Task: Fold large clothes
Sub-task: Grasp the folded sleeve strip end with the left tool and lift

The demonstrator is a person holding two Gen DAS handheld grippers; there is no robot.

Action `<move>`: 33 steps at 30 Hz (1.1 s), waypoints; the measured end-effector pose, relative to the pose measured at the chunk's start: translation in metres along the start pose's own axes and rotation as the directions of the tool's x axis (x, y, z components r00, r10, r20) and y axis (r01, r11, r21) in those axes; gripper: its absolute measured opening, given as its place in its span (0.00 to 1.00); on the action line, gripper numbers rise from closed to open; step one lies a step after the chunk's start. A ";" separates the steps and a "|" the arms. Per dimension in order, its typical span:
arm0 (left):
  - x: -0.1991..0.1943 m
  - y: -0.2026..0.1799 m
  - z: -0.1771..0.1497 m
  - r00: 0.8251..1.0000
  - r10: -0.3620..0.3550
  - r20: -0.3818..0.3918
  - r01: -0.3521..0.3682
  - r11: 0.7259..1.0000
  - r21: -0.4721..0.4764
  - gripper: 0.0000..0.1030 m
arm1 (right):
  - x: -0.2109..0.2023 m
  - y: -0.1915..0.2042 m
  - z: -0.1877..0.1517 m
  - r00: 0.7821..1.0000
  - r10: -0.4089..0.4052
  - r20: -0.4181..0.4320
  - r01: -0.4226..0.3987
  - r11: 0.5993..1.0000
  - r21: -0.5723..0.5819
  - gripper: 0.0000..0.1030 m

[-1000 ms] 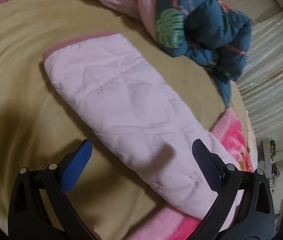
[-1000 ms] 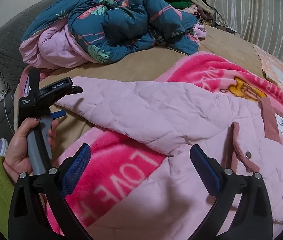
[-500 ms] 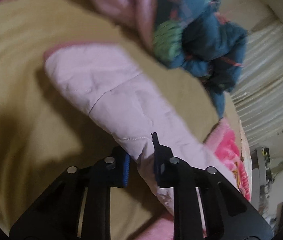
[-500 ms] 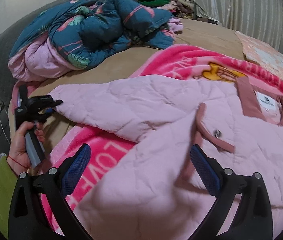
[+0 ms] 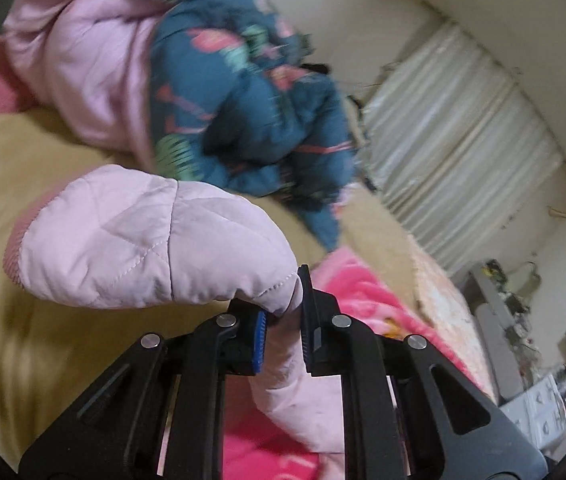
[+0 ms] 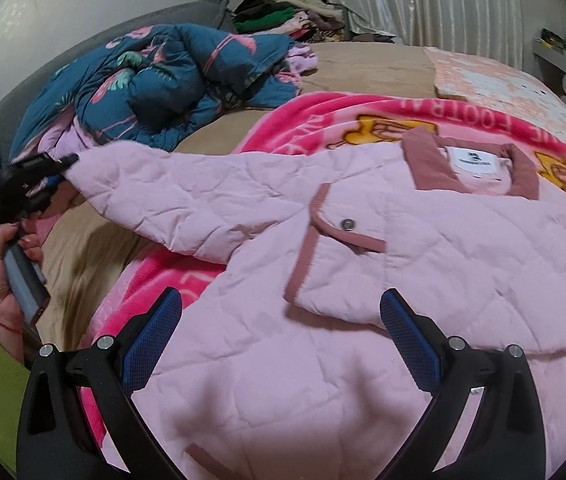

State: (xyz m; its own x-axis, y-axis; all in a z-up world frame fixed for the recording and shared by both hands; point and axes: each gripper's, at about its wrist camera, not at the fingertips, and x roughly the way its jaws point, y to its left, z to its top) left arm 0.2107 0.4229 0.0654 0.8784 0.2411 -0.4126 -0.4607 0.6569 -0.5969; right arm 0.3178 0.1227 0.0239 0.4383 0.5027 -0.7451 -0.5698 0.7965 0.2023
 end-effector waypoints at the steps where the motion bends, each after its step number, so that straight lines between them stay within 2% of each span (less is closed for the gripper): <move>1: -0.005 -0.009 -0.001 1.000 -0.019 0.008 0.019 1.000 0.017 0.06 | -0.004 -0.004 -0.001 1.000 -0.003 0.008 0.003 1.000 0.012 0.96; 7: -0.026 -0.050 -0.005 0.993 -0.114 0.029 0.111 0.990 0.088 0.06 | -0.021 -0.021 -0.008 0.999 -0.026 0.032 0.025 0.999 0.047 0.96; 15: -0.042 -0.082 -0.013 0.981 -0.193 0.036 0.186 0.971 0.151 0.06 | -0.043 -0.053 -0.018 0.996 -0.062 0.072 0.052 0.989 0.137 0.96; 21: -0.051 -0.115 -0.031 0.966 -0.258 0.019 0.247 0.941 0.233 0.06 | -0.060 -0.072 -0.027 0.991 -0.098 0.095 0.079 0.979 0.189 0.96; 30: -0.052 -0.157 -0.065 0.928 -0.366 -0.075 0.368 0.864 0.344 0.07 | -0.083 -0.102 -0.041 0.984 -0.140 0.112 0.107 0.960 0.257 0.96; 32: -0.052 -0.166 -0.075 0.917 -0.388 -0.092 0.393 0.838 0.379 0.07 | -0.089 -0.111 -0.044 0.982 -0.152 0.117 0.114 0.954 0.277 0.96; 33: -0.052 -0.174 -0.083 0.910 -0.401 -0.106 0.407 0.814 0.415 0.07 | -0.093 -0.116 -0.046 0.980 -0.159 0.120 0.119 0.950 0.290 0.96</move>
State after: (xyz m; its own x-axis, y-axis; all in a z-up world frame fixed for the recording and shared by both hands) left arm 0.2350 0.2370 0.1334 0.9705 -0.1196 -0.2092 0.0352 0.9292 -0.3679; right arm 0.3108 -0.0319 0.0406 0.6033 0.4062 -0.6863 -0.2873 0.9135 0.2881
